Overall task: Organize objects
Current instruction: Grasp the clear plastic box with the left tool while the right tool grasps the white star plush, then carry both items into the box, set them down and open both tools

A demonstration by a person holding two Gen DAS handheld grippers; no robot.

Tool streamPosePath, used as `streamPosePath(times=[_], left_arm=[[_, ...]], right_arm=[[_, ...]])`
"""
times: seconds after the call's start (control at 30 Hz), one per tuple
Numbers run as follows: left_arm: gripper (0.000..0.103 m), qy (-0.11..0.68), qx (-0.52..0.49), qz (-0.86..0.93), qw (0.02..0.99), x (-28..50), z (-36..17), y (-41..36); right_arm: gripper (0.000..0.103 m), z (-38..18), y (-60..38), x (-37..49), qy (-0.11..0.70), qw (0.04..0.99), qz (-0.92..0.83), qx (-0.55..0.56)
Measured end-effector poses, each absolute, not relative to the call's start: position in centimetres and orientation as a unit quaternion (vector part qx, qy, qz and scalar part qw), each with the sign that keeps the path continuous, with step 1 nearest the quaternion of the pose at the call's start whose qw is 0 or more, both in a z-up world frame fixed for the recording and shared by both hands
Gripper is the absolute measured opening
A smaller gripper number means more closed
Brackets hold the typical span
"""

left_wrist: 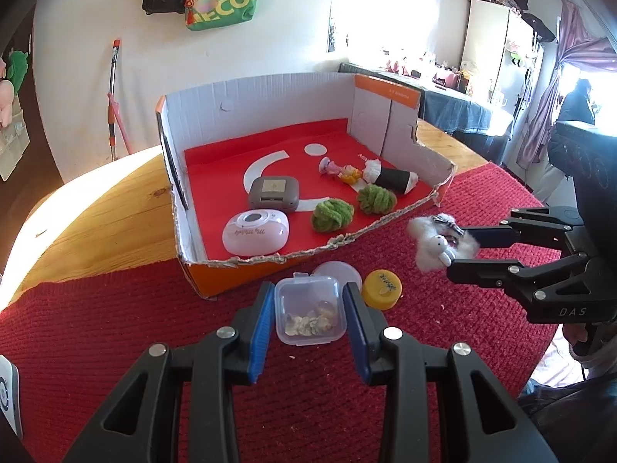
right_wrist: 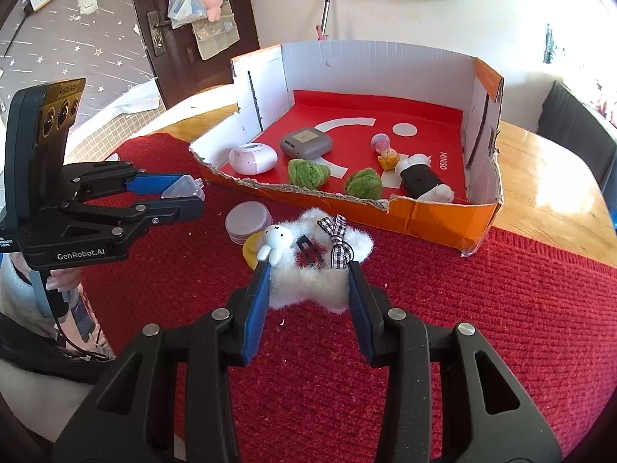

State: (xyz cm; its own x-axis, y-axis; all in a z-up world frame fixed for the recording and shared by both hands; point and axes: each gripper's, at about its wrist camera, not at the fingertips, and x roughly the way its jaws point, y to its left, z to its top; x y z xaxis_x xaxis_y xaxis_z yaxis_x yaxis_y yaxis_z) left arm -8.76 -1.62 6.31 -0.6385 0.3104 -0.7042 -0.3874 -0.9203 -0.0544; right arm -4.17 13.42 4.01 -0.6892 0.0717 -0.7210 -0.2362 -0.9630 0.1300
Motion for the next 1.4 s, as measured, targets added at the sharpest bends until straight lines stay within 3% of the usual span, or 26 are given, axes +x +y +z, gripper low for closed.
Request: streamPosePath(times=[0.3, 0.63, 1.2, 1.4], left_arm=[[0.037, 0.04, -0.365, 0.911, 0.19, -9.4, 9.0, -1.4], [0.037, 0.077, -0.374, 0.911, 0.158, -16.5, 12.5, 1.4], [0.038, 0.14, -0.46, 0.873, 0.078, -27.2, 8.1, 3.8], [0.038, 0.12, -0.485, 0.863, 0.074, -28.9, 6.8, 3.2]], right_arm=[[0.037, 7.0, 13.2, -3.7, 0.106, 0.069, 0.926, -0.356], [0.037, 10.5, 18.4, -9.5, 0.091, 0.138, 0.913, -0.373], [0.038, 7.6, 24.2, -19.5, 0.056, 0.223, 0.848, -0.478], [0.038, 5.9, 25.3, -20.9, 0.058, 0.235, 0.828, -0.505]])
